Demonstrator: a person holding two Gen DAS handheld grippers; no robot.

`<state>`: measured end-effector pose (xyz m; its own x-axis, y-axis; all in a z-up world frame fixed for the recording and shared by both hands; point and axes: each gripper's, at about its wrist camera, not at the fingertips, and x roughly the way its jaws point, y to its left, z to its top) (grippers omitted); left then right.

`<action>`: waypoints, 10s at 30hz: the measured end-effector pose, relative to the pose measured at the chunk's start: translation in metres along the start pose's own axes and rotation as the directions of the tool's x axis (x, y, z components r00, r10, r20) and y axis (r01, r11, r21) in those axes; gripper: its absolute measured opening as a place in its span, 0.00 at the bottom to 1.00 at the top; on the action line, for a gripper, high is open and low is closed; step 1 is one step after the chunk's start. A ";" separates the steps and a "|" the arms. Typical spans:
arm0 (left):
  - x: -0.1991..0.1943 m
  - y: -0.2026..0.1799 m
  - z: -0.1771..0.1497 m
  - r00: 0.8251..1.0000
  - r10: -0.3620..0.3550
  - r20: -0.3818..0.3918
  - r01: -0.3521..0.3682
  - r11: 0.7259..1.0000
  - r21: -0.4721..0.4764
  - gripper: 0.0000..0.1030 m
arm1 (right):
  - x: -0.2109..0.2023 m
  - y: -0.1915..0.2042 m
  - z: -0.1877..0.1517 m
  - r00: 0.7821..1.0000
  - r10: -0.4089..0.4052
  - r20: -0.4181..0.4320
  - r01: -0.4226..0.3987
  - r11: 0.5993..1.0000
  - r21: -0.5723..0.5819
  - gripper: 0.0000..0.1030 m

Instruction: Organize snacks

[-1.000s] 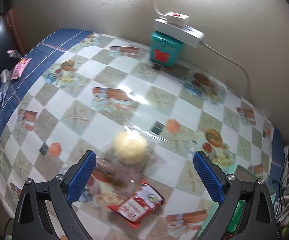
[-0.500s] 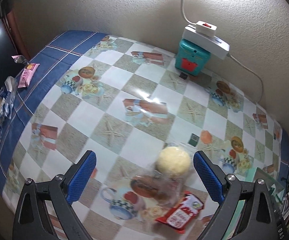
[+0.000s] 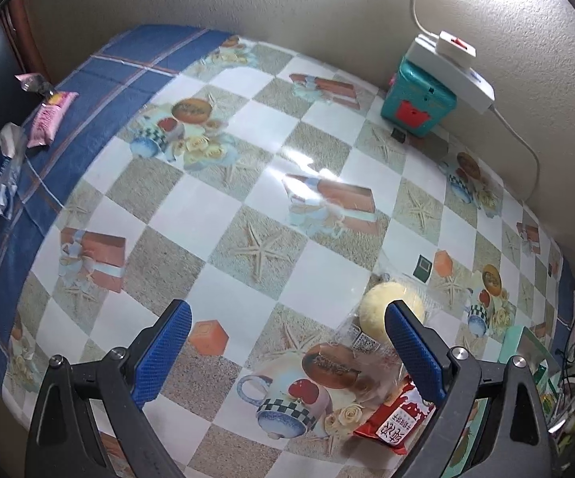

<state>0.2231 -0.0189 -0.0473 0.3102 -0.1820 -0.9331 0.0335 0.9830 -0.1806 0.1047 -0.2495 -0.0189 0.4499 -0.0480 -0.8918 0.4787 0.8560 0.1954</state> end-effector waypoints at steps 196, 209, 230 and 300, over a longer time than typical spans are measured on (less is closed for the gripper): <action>-0.054 -0.212 -0.174 0.988 -0.098 -0.121 0.140 0.901 0.411 0.89 | -0.085 -0.214 -0.055 0.962 -0.249 -0.112 0.272 0.918 0.290 1.00; -0.059 -0.114 -0.168 0.999 0.043 -0.004 -0.040 0.947 0.319 0.94 | -0.098 -0.164 -0.103 0.969 -0.240 -0.063 0.248 0.941 0.231 1.00; -0.065 -0.045 -0.194 0.994 0.110 -0.009 -0.102 0.948 0.301 0.94 | -0.100 -0.123 -0.150 0.969 -0.241 -0.057 0.247 0.958 0.146 1.00; -0.066 -0.054 -0.195 0.993 0.118 0.009 -0.114 0.933 0.341 0.94 | -0.085 -0.109 -0.148 0.963 -0.252 -0.091 0.259 0.963 0.071 1.00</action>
<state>0.0156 -0.0643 -0.0364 0.3210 -0.0647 -0.9449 0.3196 0.9465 0.0438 -0.0974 -0.2622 -0.0247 0.2438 -0.2153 -0.9456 0.6310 0.7757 -0.0139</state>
